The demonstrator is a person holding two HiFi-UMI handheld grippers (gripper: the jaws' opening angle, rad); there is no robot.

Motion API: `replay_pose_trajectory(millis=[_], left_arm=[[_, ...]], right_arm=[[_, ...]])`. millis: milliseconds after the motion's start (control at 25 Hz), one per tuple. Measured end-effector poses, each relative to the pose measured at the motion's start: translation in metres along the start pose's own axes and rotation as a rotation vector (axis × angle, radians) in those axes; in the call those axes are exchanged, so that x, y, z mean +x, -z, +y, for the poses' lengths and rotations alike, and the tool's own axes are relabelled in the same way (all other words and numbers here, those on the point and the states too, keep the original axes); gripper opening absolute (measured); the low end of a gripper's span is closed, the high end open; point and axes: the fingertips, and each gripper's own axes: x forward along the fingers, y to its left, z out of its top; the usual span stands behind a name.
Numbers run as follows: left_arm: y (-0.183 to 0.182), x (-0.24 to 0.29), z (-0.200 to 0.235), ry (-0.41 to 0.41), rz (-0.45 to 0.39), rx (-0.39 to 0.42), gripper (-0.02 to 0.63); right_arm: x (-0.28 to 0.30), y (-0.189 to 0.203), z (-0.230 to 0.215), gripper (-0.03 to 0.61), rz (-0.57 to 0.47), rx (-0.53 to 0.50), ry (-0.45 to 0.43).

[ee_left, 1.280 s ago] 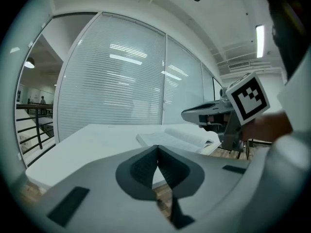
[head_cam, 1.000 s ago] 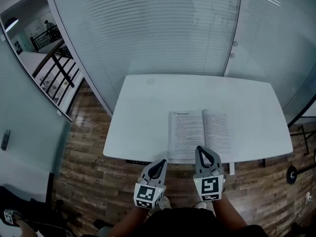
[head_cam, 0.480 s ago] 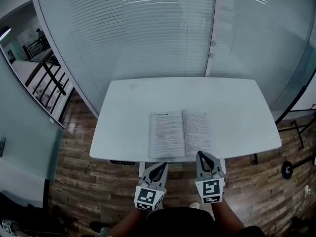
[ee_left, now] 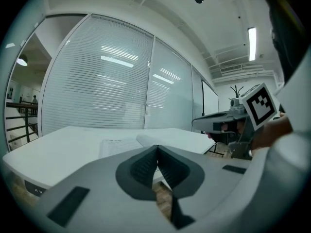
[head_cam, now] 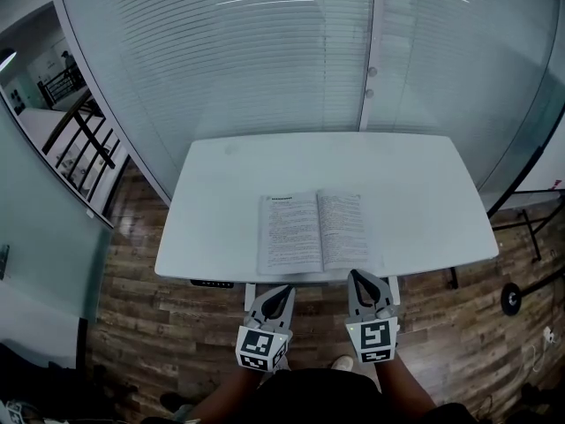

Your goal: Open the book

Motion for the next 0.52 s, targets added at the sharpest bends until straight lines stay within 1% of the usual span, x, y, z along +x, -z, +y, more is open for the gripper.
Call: replay_pose_trajectory(millis=[120, 200, 320, 520], left_arm=[[0.004, -0.001, -0.003, -0.012, 0.006, -0.015, 0.014], [0.002, -0.003, -0.004, -0.018, 0.003, -0.009, 0.014], [0.0, -0.006, 0.001, -0.031, 0.0, 0.002, 0.014], [0.007, -0.005, 0.011, -0.061, 0.007, -0.007, 0.014]], right_arm=[[0.0, -0.002, 0.002, 0.003, -0.008, -0.006, -0.006], [-0.001, 0.0, 0.001, 0.003, 0.006, -0.027, 0.003], [-0.002, 0.004, -0.001, 0.003, 0.028, -0.04, 0.012], [0.0, 0.013, -0.002, 0.003, 0.043, -0.044, 0.005]])
